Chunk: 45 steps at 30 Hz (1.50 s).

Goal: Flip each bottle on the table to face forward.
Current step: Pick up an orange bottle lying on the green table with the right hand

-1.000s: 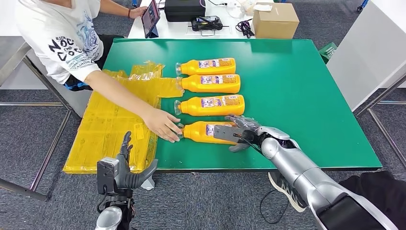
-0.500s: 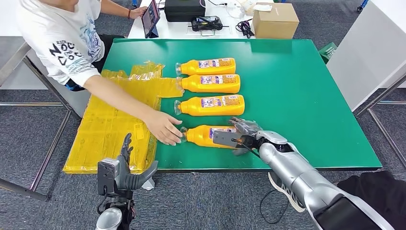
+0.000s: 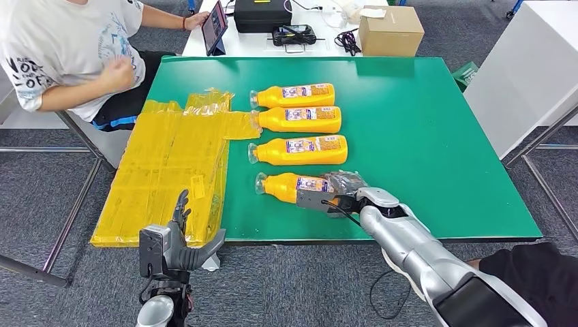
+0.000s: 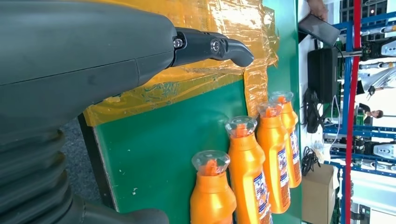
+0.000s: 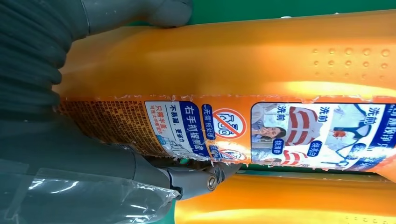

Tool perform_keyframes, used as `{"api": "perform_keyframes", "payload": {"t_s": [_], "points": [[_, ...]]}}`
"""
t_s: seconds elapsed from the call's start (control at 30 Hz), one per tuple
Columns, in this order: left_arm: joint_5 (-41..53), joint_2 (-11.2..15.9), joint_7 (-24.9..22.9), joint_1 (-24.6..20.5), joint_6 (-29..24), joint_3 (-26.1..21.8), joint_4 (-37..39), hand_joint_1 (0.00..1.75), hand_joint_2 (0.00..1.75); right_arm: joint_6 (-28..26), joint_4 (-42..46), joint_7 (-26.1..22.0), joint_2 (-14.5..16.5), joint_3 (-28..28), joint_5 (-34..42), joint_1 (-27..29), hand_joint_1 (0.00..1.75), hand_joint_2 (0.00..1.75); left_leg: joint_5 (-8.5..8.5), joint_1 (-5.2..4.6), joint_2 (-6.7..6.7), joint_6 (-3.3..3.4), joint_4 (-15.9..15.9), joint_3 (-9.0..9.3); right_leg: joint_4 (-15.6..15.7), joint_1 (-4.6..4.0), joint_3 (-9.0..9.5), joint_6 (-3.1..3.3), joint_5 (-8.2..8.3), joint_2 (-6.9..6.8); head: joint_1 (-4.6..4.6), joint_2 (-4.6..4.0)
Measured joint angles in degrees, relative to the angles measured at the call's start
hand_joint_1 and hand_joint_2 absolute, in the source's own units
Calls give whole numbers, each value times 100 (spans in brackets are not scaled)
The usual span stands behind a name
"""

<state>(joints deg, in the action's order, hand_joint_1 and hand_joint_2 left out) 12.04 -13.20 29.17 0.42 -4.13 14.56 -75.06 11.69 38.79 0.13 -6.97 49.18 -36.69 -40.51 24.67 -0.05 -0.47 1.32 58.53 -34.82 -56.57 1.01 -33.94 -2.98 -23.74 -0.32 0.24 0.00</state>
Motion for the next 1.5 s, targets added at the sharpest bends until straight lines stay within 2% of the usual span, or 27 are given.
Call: {"api": "perform_keyframes", "payload": {"t_s": [0.2, 0.33, 0.47, 0.6, 0.77, 0.9, 1.13, 1.3, 1.5], "points": [[0, 0, -4, 5, 2, -1, 0, 0, 175, -161, -42, -47, 43, -22, 43, 10, 175, 175, 0, 0, 1, 0, 0, 5, 0, 0, 2, 0, 0, 1, 0, 0], [-5, 0, -4, 30, 2, -8, -1, 0, 175, -588, 106, -244, 18, -219, 322, 191, 175, 175, 0, 0, -1, 0, 0, 2, 0, 0, 1, 0, 0, 0, 0, 0], [-25, 0, -1, 132, -22, -36, -64, 0, 175, -1385, 1010, -329, -54, -814, 384, 819, 175, 175, 0, 0, -7, 0, 0, -15, -1, 0, -10, -1, -1, -4, -3, 0], [-86, 0, 38, 248, -35, -61, -168, 0, 175, -2385, 2254, -634, 1, -1567, -129, 1574, 175, 175, 1, 0, -13, 0, 0, -35, -1, 0, -27, 0, -3, -8, -2, 0], [-296, -19, 115, 341, 75, -65, -255, 0, 175, -3964, 4003, -1431, 407, -2449, -700, 2588, 175, 175, 5, 2, -13, -4, -1, -44, -1, -1, -41, 2, -6, -8, -4, 0], [-642, -30, 126, 345, 357, -9, -289, 0, 175, -4628, 4825, -1986, 660, -2876, -670, 3173, 175, 175, 6, 1, -12, -4, -3, -45, 0, 0, -41, 4, -7, -8, -3, 0], [-1427, 12, -4, 351, 1285, 197, -483, 0, 175, -4431, 5108, -2562, 945, -3305, -175, 3725, 175, 175, 5, -2, -7, -3, -3, -43, 1, 2, -40, 3, -4, -6, -3, 0], [-1575, 66, -34, 355, 1497, 306, -576, 0, 175, -4333, 5086, -2681, 1089, -3438, -97, 3888, 175, 175, 4, -1, -5, -3, -3, -43, 0, 1, -41, 3, -4, -5, -4, 0], [-1816, 158, -34, 349, 2052, 479, -725, 0, 175, -3611, 4727, -2996, 1370, -3431, 335, 4004, 175, 175, 5, 1, -5, -4, -4, -44, 0, 0, -41, 4, -5, -5, -3, 0]]}}
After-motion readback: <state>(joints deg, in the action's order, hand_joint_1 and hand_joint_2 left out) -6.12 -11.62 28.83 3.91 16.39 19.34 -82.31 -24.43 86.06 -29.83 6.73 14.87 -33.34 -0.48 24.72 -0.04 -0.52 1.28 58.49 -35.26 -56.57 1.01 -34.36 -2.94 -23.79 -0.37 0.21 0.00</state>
